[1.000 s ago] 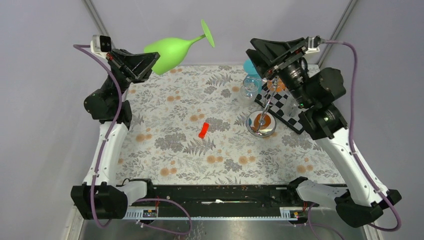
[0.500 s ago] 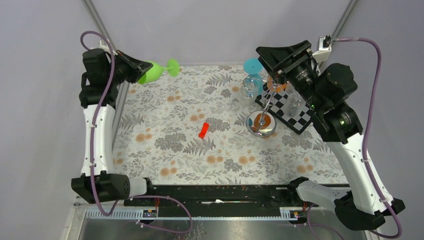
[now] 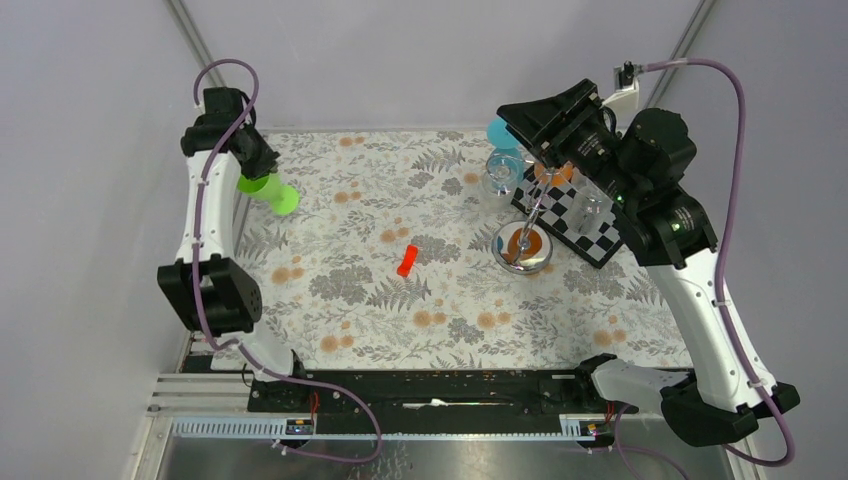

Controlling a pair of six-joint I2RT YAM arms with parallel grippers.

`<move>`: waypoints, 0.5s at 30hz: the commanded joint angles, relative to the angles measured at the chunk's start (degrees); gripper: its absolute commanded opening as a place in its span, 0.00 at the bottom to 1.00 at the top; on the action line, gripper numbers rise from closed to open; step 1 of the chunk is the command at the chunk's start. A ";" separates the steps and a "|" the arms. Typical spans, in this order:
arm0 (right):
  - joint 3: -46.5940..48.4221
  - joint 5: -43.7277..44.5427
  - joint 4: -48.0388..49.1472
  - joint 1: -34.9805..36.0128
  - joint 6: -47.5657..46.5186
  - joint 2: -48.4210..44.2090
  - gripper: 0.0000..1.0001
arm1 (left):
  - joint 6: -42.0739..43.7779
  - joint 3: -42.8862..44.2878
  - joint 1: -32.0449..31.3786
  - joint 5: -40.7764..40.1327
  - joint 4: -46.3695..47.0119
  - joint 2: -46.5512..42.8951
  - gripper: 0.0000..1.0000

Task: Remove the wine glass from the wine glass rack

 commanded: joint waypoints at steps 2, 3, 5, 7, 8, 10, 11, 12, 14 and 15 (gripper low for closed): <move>3.31 2.18 -2.41 -0.31 -7.53 -2.27 0.60 | 5.22 8.28 -0.12 -9.28 -0.02 5.97 0.00; 3.43 3.05 -2.94 -0.31 -8.92 -2.62 0.61 | 5.64 9.10 -0.12 -9.55 -0.02 7.39 0.00; 3.60 4.66 -4.08 -0.31 -10.66 -3.17 0.61 | 6.49 10.49 -0.14 -9.84 -0.05 9.83 0.00; 3.65 5.70 -4.93 -0.31 -12.19 -3.64 0.61 | 7.34 11.62 -0.19 -9.77 -0.06 12.10 0.00; 3.71 6.07 -5.35 -0.31 -12.85 -3.84 0.61 | 7.67 11.85 -0.25 -9.64 -0.03 12.92 0.00; 3.55 6.26 -5.45 -0.34 -14.02 -4.18 0.62 | 8.42 12.43 -0.18 -9.26 -0.09 14.56 0.00; 3.44 6.38 -5.57 -0.32 -14.44 -4.34 0.62 | 8.64 12.54 -0.22 -8.95 -0.03 15.28 0.00; 3.30 6.65 -5.84 -0.32 -14.73 -4.40 0.62 | 8.88 12.65 -0.21 -8.52 -0.02 15.90 0.00; 3.33 6.78 -6.37 -0.32 -15.21 -4.28 0.62 | 8.95 12.51 -0.14 -7.68 -0.04 16.94 0.00; 3.33 6.87 -6.62 -0.32 -15.38 -4.25 0.62 | 9.07 12.36 -0.16 -7.36 -0.02 17.30 0.00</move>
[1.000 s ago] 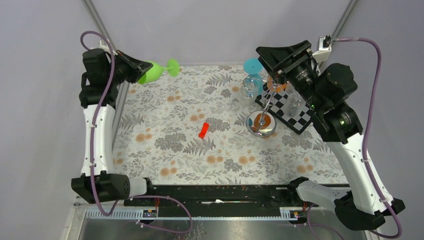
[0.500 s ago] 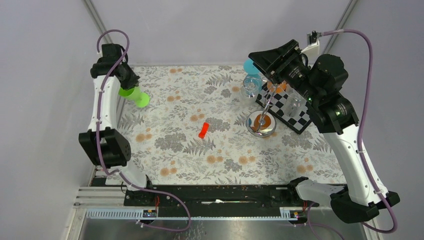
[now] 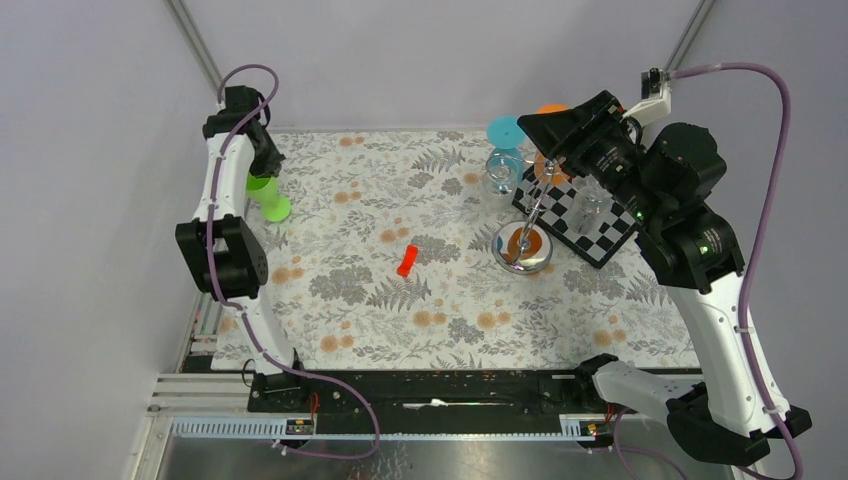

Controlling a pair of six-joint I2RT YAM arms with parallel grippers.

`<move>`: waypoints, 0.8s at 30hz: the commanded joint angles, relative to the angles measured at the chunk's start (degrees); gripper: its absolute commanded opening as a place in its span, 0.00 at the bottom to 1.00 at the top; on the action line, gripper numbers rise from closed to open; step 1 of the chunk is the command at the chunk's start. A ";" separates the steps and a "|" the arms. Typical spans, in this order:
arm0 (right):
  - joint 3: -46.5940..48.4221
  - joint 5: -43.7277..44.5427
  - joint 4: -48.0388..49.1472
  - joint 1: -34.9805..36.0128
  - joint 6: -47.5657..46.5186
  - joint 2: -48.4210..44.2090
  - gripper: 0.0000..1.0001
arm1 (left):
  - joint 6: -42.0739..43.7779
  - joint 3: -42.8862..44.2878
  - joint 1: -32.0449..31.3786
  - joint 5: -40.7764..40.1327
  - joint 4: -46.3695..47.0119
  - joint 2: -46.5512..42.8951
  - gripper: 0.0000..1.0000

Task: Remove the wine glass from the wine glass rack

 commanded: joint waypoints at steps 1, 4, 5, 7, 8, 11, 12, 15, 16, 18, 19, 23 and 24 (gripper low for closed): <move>1.76 1.86 -0.79 -0.18 -3.35 0.08 0.62 | 2.19 2.58 -0.08 0.07 1.23 1.54 0.00; 1.42 1.79 -1.14 -0.21 -3.31 0.15 0.62 | 2.43 2.08 -0.06 0.45 1.24 2.42 0.00; 1.28 1.79 -1.21 -0.23 -3.23 0.17 0.62 | 2.51 1.90 -0.05 0.41 1.19 2.67 0.00; 0.92 1.87 -1.21 -0.21 -2.97 0.08 0.62 | 2.65 1.87 -0.05 0.37 1.24 3.26 0.00; 0.73 1.92 -1.20 -0.19 -2.87 0.02 0.62 | 2.76 1.81 -0.05 0.37 1.25 3.49 0.00; 0.50 1.79 -1.28 -0.17 -2.63 -0.05 0.62 | 3.05 1.72 -0.05 0.11 1.21 3.88 0.00; 0.38 1.79 -1.23 -0.22 -2.49 -0.08 0.62 | 3.13 1.66 -0.05 -0.11 1.27 4.01 0.00; -0.13 1.87 -1.24 -0.23 -2.02 -0.46 0.62 | 3.47 1.62 0.11 0.04 1.27 4.60 0.00; -0.21 1.94 -1.24 -0.19 -1.90 -0.60 0.62 | 3.63 1.57 0.08 0.14 1.31 4.87 0.00; -0.51 2.04 -1.24 -0.18 -1.64 -0.87 0.62 | 3.62 1.57 0.29 0.39 1.37 5.06 0.00; -0.62 2.17 -1.24 -0.18 -1.55 -1.00 0.62 | 3.65 1.52 0.37 0.64 1.52 5.04 0.00; -1.28 2.55 -1.19 -0.19 -1.27 -1.69 0.62 | 3.31 1.66 0.54 0.56 1.95 4.62 0.17; -1.44 2.69 -1.23 -0.18 -1.26 -1.93 0.62 | 3.05 1.71 0.60 0.28 1.93 4.46 0.22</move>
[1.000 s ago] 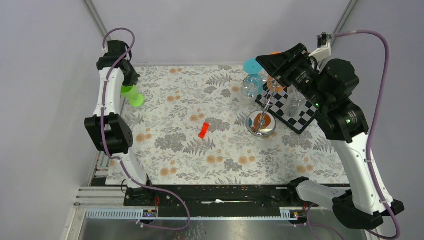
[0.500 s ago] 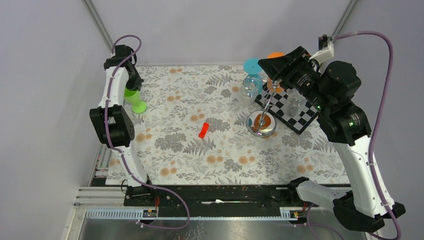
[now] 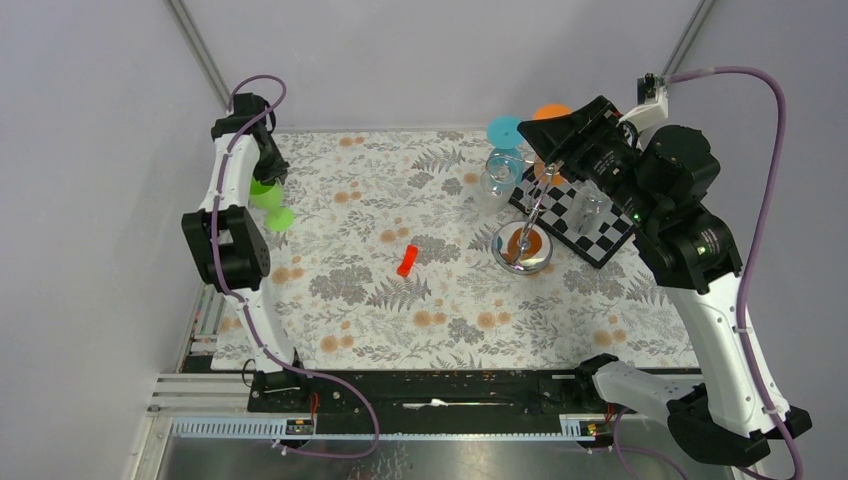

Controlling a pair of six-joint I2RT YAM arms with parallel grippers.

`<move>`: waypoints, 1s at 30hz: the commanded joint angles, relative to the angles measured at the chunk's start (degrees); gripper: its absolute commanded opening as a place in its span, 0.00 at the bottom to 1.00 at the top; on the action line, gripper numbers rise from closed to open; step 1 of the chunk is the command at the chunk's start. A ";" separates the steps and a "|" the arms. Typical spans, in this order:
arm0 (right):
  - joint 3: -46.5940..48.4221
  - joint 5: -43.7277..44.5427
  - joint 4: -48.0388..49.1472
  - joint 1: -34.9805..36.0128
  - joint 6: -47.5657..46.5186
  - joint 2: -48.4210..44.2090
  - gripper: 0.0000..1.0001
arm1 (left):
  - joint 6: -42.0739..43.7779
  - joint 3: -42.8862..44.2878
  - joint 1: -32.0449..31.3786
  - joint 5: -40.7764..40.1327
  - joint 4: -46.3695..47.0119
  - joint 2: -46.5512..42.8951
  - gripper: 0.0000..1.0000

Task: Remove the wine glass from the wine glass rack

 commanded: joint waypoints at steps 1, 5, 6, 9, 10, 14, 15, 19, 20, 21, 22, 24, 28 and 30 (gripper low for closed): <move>-0.64 1.70 0.53 -0.18 0.20 -1.65 0.62 | -0.16 1.83 0.56 -0.19 1.85 -1.33 0.27; -0.82 1.91 -0.98 -0.18 0.20 -1.55 0.61 | -0.49 2.55 0.65 -0.73 1.66 -2.83 0.44; -0.83 1.83 -1.25 -0.18 0.20 -1.47 0.61 | -0.51 2.86 0.65 -0.99 1.52 -3.42 0.48; -0.90 1.20 -1.74 -0.18 0.49 -1.34 0.61 | -0.19 4.11 0.65 -2.07 0.48 -5.18 0.61; -1.04 0.95 -1.79 -0.18 0.74 -1.26 0.61 | 0.06 4.67 0.65 -2.38 -0.03 -6.12 0.66; -1.36 -0.60 -1.93 -0.20 1.59 -0.48 0.59 | -0.27 6.21 0.65 -2.22 -1.19 -9.85 0.87; -1.34 -0.83 -2.22 -0.19 2.01 -0.15 0.59 | -0.42 6.81 0.63 -1.67 -1.61 -10.64 0.91; -0.94 -0.61 -4.48 -0.18 2.25 0.81 0.57 | -1.30 10.47 0.65 -0.37 -4.37 -13.90 0.99; -0.50 -0.22 -5.27 -0.18 1.88 0.90 0.57 | -1.38 10.85 0.65 0.12 -4.70 -15.01 0.99; 0.10 0.28 -6.19 -0.18 1.10 0.99 0.57 | -1.25 10.88 0.65 0.96 -4.69 -16.35 0.99; 1.10 1.18 -7.78 -0.25 0.06 1.27 0.57 | -1.03 10.86 0.65 1.89 -4.65 -17.64 0.99; 4.30 2.05 -12.09 -0.34 -2.29 3.08 0.57 | -0.60 10.65 0.58 4.72 -4.63 -20.11 0.99; 12.26 1.24 -23.40 -0.58 -5.59 9.44 0.58 | -0.96 6.74 0.50 16.87 -1.97 -25.74 0.99; 12.74 0.70 -25.60 -0.62 -6.40 11.11 0.58 | -1.63 2.58 -0.01 23.75 1.10 -29.01 0.99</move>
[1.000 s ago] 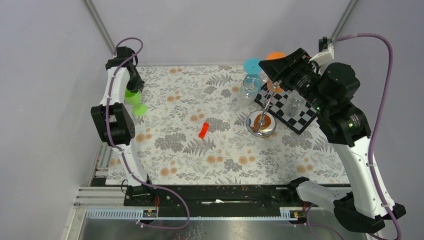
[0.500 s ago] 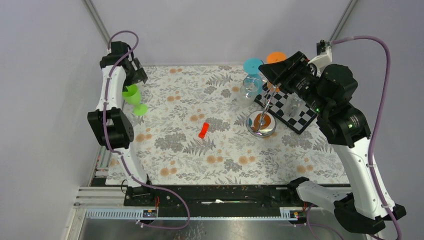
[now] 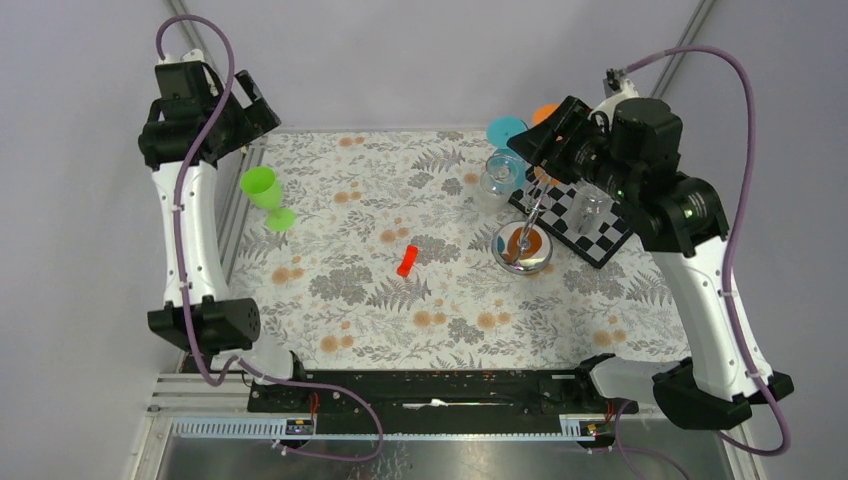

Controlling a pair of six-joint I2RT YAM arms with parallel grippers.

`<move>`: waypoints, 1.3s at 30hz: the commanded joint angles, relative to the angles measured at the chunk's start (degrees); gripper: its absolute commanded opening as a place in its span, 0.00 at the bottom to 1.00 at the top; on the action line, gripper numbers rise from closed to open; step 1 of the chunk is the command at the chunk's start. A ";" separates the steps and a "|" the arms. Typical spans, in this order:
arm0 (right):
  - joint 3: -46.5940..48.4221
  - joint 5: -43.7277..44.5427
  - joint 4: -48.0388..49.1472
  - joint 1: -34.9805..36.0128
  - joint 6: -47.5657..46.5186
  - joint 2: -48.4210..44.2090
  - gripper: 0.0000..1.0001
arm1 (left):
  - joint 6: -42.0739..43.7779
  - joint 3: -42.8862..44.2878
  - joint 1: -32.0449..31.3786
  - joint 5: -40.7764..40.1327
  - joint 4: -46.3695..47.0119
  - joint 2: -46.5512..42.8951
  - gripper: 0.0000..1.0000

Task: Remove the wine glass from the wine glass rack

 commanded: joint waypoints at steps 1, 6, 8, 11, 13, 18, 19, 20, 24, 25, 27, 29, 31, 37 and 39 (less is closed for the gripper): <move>3.10 0.37 -9.25 -0.49 -4.56 3.61 0.58 | -1.08 -7.05 -0.66 18.13 5.73 -6.98 0.99; 2.41 1.88 -10.58 -1.17 -6.93 4.82 0.57 | -6.04 -18.75 -1.26 31.44 15.15 -13.80 0.99; 2.91 -0.28 -9.95 -1.79 -6.52 5.79 0.56 | -9.02 -23.29 -1.28 34.12 19.60 -16.39 0.99; 3.52 0.36 -10.01 -1.90 -5.65 7.30 0.55 | -14.56 -29.74 -1.28 38.60 27.19 -19.49 0.99; 2.79 2.39 -9.96 -2.19 -5.06 7.56 0.55 | -19.72 -33.85 -1.49 42.08 33.19 -21.00 0.99; 1.78 5.29 -9.85 -3.54 -5.07 8.09 0.56 | -28.12 -41.34 -5.14 45.78 44.14 -23.49 0.99; 1.46 4.64 -9.50 -3.89 -5.04 8.16 0.56 | -28.23 -41.74 -6.20 45.73 44.21 -23.53 0.99; 0.97 3.84 -8.89 -4.44 -4.79 8.26 0.56 | -28.31 -42.10 -7.31 45.66 44.17 -23.41 0.99; -3.14 -4.74 -3.57 -7.85 -1.21 7.44 0.56 | -29.13 -42.76 -10.11 45.12 44.18 -22.97 0.99; -4.63 -6.97 -1.84 -9.11 -0.20 7.09 0.56 | -29.39 -42.76 -10.90 44.90 44.40 -22.86 0.99; -6.87 -10.88 0.67 -10.65 1.58 6.86 0.56 | -29.61 -42.39 -11.88 44.74 44.53 -22.48 0.99; -7.70 -13.92 1.80 -11.48 2.52 7.27 0.56 | -29.74 -41.76 -12.68 44.66 44.60 -22.00 0.99; -8.36 -15.47 2.62 -11.86 2.95 7.49 0.56 | -29.89 -41.40 -13.02 44.60 44.60 -21.56 0.99; -10.75 -19.86 5.32 -12.94 4.44 7.02 0.55 | -30.25 -40.88 -13.23 44.41 44.65 -20.81 0.99; -11.05 -20.84 5.38 -13.29 4.47 6.93 0.55 | -30.27 -40.96 -13.23 44.39 44.59 -20.65 0.99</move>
